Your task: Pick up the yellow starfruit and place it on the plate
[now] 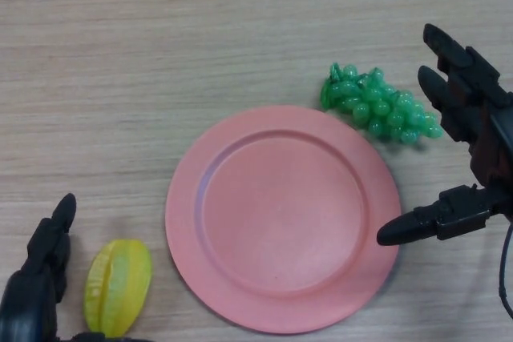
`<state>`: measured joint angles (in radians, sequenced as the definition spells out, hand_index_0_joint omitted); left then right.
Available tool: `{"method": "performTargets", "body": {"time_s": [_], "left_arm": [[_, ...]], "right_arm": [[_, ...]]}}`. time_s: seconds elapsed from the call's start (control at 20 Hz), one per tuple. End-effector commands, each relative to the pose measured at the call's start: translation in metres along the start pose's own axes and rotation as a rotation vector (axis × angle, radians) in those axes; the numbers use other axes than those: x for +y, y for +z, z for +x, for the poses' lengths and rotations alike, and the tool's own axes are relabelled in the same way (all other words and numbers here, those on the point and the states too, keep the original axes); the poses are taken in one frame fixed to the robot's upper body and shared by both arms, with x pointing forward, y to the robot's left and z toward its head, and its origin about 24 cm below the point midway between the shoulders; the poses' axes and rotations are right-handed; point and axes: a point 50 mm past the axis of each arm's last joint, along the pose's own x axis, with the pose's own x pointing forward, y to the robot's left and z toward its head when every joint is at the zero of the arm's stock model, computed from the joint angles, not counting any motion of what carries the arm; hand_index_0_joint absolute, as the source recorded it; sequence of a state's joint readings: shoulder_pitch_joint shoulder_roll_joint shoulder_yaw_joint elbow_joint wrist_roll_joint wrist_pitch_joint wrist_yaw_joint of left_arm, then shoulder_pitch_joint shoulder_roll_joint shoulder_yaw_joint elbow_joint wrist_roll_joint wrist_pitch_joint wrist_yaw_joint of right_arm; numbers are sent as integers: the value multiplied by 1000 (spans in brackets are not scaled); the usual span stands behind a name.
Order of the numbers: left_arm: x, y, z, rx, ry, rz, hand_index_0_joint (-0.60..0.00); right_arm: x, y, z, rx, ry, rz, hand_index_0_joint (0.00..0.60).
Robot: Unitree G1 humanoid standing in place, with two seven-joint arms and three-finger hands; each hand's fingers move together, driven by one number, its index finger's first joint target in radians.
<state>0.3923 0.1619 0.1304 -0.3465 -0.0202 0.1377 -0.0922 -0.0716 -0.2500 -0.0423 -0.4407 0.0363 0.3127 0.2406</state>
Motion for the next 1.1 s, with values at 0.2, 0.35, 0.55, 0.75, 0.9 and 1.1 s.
{"method": "performTargets", "body": {"time_s": [0.2,0.35,0.55,0.75,0.9,1.1], "left_arm": [[9,19,-5,-155,-6,170,-600],[12,18,-7,-165,6,206,-600],[23,26,-8,-179,61,207,-600],[37,49,-12,-342,206,399,-600],[45,80,-11,-531,343,571,-600],[31,115,-11,-732,286,451,-600]], "right_arm": [[-10,35,-4,-205,-35,-53,0],[-9,34,-4,-199,-27,-51,0],[-8,33,-4,-188,-16,-42,0],[-8,34,-5,-189,-15,-25,0],[-11,35,-4,-195,-21,-35,0],[-13,36,-5,-204,-33,-35,0]]}}
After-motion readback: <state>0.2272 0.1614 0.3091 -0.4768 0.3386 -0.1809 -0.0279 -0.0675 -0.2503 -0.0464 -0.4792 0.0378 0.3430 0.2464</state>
